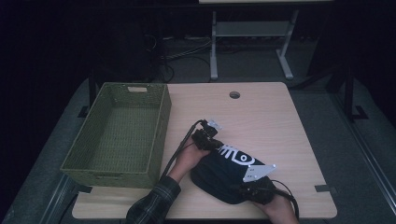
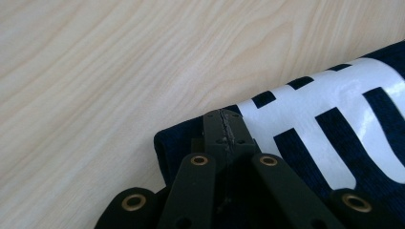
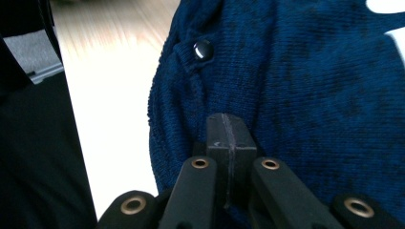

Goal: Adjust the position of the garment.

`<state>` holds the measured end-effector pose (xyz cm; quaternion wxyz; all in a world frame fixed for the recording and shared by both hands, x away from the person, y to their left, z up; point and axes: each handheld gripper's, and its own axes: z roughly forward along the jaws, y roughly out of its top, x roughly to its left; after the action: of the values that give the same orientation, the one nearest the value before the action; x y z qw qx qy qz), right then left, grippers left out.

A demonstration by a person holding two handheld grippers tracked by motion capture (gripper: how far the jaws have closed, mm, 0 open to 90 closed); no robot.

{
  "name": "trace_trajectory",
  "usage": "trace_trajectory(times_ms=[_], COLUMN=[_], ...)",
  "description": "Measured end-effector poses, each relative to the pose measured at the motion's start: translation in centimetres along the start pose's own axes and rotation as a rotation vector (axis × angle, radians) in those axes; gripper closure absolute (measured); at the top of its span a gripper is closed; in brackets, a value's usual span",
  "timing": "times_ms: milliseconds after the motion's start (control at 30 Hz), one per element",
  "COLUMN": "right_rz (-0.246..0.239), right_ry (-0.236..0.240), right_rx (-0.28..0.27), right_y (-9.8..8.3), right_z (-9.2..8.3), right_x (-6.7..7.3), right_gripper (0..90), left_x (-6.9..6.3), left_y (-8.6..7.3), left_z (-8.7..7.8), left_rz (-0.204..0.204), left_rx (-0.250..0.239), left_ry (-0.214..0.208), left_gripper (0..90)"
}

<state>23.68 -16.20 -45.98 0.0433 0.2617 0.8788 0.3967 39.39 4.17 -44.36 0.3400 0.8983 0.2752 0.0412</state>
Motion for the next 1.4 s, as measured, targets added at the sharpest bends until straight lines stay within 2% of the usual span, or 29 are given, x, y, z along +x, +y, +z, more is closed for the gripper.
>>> trace_trajectory(times_ms=[100, 267, 300, 333, 500, 533, 567, 600, 733, 867, 967, 1067, 1200, 1233, 1267, 1400], right_rz=[0.007, 0.028, 0.034, 0.032, 0.066, 0.066, 0.092, 0.092, 0.114, 0.139, 0.145, 0.152, 0.155, 0.154, 0.154, 0.162], right_ry=[-0.022, -0.078, -0.092, -0.111, -0.175, -0.175, -0.198, -0.206, -0.244, -0.252, -0.243, -0.241, -0.245, -0.253, -0.253, -0.285], right_rx=[-0.051, -0.117, -0.126, -0.137, -0.147, -0.147, -0.142, -0.135, -0.086, -0.032, -0.021, -0.029, -0.04, -0.06, -0.06, -0.094], right_y=[0.3, 0.7, 0.8, 0.8, 0.5, 0.5, 0.1, 0.0, -0.8, -1.6, -2.1, -2.2, -2.2, -2.1, -2.1, -2.2], right_z=[-1.3, -3.1, -3.4, -3.8, -4.6, -4.6, -4.6, -4.6, -3.8, -2.8, -2.2, -2.2, -2.4, -2.9, -2.9, -4.0], right_x=[-0.3, -1.5, -1.8, -2.2, -3.9, -3.9, -4.7, -5.0, -6.1, -6.7, -6.9, -6.9, -6.8, -6.8, -6.8, -6.6], right_gripper=[90.0, 90.0, 90.0, 90.0, 90.0, 90.0, 90.0, 90.0, 90.0, 90.0, 90.0, 90.0, 89.4, 81.7, 81.7, 64.7], left_x=[-0.9, -2.2, -2.2, -2.9, -4.4, -4.4, -4.7, -4.8, -4.7, -4.5, -4.6, -4.6, -4.3, -4.2, -4.1, -3.6], left_y=[-0.2, -1.6, -1.6, -2.1, -3.6, -3.6, -4.1, -4.4, -5.4, -6.1, -6.3, -6.2, -6.0, -5.9, -5.7, -4.9], left_z=[-2.1, -5.3, -5.3, -6.3, -7.8, -7.8, -7.9, -7.8, -6.6, -5.3, -4.7, -4.7, -5.4, -5.6, -6.0, -7.0], left_rz=[0.013, -0.02, -0.02, -0.006, 0.002, 0.002, 0.008, 0.006, -0.007, 0.0, 0.008, 0.01, -0.013, -0.021, -0.027, -0.055], left_rx=[-0.028, -0.086, -0.086, -0.082, -0.09, -0.09, -0.077, -0.067, -0.018, 0.035, 0.059, 0.059, 0.031, 0.015, 0.003, -0.046], left_ry=[-0.014, -0.021, -0.021, -0.025, -0.006, -0.006, -0.002, -0.006, -0.005, 0.001, 0.015, 0.017, 0.008, 0.006, 0.005, 0.007], left_gripper=[90.0, 90.0, 90.0, 90.0, 90.0, 90.0, 90.0, 90.0, 90.0, 90.0, 90.0, 90.0, 86.8, 76.2, 76.2, 59.7])
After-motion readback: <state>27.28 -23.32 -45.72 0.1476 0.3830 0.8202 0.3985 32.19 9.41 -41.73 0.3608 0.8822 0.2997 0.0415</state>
